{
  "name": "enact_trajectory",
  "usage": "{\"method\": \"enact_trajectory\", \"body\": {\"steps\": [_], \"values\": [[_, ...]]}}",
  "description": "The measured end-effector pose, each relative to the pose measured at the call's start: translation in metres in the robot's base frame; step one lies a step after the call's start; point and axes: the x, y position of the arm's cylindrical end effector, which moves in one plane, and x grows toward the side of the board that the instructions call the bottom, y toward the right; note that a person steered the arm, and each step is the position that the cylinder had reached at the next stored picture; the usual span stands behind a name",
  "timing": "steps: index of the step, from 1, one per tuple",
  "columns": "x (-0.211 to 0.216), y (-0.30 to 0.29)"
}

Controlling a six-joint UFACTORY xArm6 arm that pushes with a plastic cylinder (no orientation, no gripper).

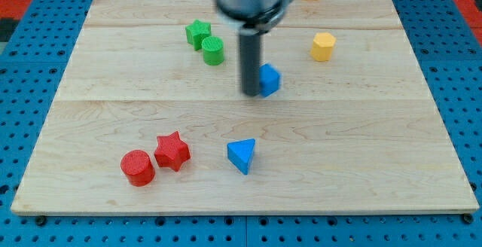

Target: Push the yellow hexagon into the green circle

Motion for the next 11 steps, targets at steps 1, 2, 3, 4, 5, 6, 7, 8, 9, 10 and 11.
{"method": "enact_trajectory", "body": {"steps": [1, 2, 3, 4, 5, 6, 7, 8, 9, 10, 11], "values": [[0.006, 0.056], [0.038, 0.09], [-0.012, 0.17], [-0.068, 0.201], [-0.07, 0.144], [-0.083, 0.09], [-0.083, 0.027], [-0.09, 0.0], [-0.128, 0.008], [-0.119, -0.034], [-0.095, -0.057]]}}
